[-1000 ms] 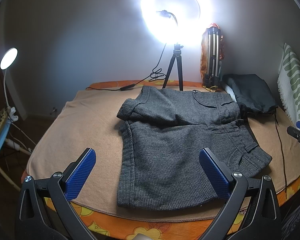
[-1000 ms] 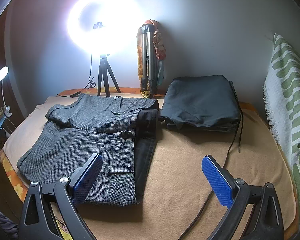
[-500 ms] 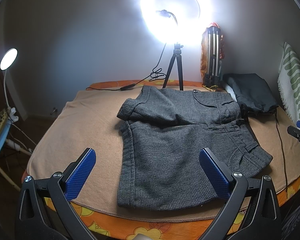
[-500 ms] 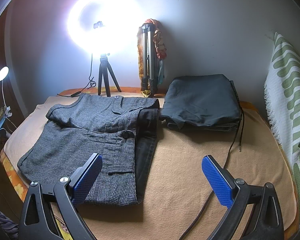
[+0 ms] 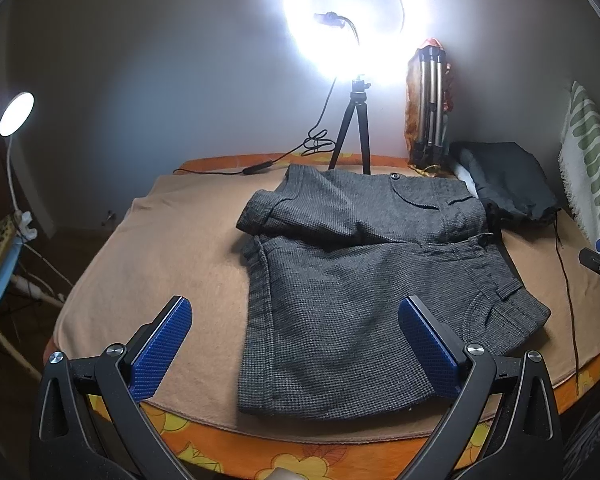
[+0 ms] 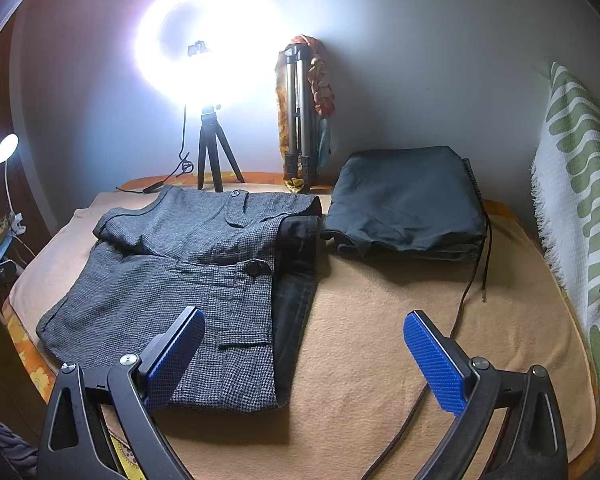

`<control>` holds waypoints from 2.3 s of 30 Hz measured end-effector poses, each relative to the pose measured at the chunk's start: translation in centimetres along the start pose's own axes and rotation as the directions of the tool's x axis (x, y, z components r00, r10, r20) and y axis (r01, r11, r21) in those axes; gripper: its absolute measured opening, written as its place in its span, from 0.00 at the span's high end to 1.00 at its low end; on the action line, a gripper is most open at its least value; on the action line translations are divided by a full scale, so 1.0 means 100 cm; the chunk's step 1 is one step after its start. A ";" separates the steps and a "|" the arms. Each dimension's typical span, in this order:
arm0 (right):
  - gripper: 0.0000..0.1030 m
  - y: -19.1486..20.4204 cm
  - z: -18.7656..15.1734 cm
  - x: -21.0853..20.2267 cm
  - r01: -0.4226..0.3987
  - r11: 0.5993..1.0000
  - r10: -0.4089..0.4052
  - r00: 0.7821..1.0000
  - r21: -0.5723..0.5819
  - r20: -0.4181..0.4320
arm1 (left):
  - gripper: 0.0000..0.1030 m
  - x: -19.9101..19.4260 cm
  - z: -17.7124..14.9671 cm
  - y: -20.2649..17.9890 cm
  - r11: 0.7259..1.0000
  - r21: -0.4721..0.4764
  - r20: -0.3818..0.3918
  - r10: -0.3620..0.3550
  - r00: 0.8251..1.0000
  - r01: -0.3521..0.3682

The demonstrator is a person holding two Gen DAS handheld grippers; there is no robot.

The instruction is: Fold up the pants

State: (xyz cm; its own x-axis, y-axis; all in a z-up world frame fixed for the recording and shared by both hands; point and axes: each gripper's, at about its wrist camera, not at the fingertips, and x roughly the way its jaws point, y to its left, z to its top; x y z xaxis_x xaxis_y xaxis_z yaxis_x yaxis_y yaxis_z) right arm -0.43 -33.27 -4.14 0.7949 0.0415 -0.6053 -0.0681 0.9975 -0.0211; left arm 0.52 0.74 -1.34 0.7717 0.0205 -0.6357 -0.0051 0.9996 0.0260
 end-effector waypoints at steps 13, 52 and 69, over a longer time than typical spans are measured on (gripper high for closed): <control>0.07 0.003 0.010 0.011 -0.053 0.999 0.053 0.999 0.011 -0.009 | 0.00 0.020 0.009 0.003 1.000 -0.022 -0.026 0.008 1.000 -0.009; 0.29 0.019 0.149 0.171 -0.310 0.937 0.278 0.941 -0.163 -0.191 | 0.06 0.088 0.058 0.023 0.995 -0.098 -0.083 -0.038 0.996 0.030; 0.34 0.047 0.158 0.330 -0.349 0.881 0.187 0.876 -0.318 -0.444 | 0.11 0.168 0.085 0.004 0.995 -0.036 -0.173 -0.094 0.980 0.089</control>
State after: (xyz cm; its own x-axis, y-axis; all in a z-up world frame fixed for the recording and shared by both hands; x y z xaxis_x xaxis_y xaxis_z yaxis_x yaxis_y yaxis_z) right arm 34.97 -26.33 -11.63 0.4161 0.1973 -0.8877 -0.5295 0.8462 -0.0601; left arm 18.87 1.32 -5.46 0.6468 -0.0711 -0.7593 0.0408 0.9974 -0.0586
